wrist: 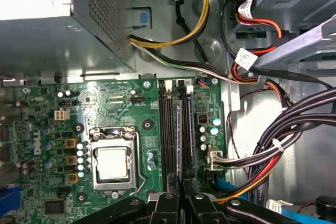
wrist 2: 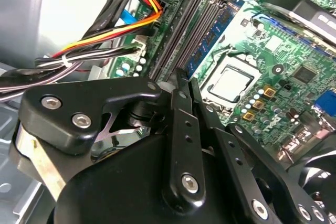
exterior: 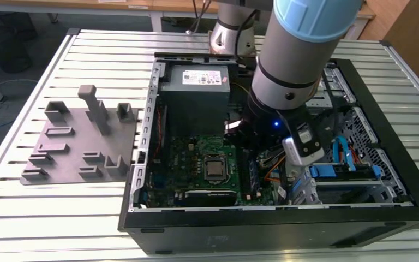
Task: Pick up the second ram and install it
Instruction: 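Insert the second ram into the second slot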
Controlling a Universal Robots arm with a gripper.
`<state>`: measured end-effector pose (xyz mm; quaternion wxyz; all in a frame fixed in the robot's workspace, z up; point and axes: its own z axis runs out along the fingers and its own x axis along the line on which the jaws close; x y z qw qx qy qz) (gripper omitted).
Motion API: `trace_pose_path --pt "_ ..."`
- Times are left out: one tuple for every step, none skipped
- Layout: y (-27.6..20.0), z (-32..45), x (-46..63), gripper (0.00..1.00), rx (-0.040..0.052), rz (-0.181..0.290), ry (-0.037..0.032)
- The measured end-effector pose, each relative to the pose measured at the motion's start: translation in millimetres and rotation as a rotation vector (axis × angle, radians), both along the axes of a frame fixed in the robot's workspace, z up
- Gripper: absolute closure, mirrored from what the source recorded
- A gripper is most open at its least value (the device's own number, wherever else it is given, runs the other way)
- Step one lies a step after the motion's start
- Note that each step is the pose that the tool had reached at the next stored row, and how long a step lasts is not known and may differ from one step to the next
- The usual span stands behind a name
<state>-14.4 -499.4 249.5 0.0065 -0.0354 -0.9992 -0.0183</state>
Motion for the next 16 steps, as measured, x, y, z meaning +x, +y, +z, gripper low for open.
trace_pose_path --pt "0.0 -0.5 0.5 0.86 0.0000 0.000 0.0000" --pt "0.1 -0.9 1.0 0.86 -0.0002 -0.001 0.0000" --pt "0.2 -1.3 1.5 0.86 -0.0002 -0.001 0.0001" --pt "0.3 -1.7 2.1 0.86 -0.0002 -0.001 0.0001" --pt "0.4 -2.2 2.6 0.86 -0.0001 -0.002 0.0000" --pt "0.5 -2.7 3.1 0.86 -0.0001 -0.002 0.0000" --pt "0.6 -3.2 3.7 0.86 0.0000 -0.002 0.0000" --pt "0.6 -3.5 4.2 0.86 -0.0002 -0.003 0.0000" --pt "0.6 -3.8 4.8 0.86 -0.0002 -0.003 0.0001" --pt "0.7 -4.2 5.3 0.86 -0.0002 -0.003 0.0001" --pt "0.8 -4.5 6.0 0.86 -0.0002 -0.004 0.0001" --pt "0.9 -4.9 6.7 0.86 -0.0002 -0.004 0.0001" --pt "1.0 -5.3 7.3 0.86 -0.0002 -0.004 0.0000" --pt "1.1 -5.6 7.9 0.86 -0.0002 -0.005 0.0001" --pt "1.1 -5.9 8.5 0.86 -0.0002 -0.005 0.0001" --pt "1.2 -6.1 9.1 0.86 -0.0002 -0.005 0.0001"
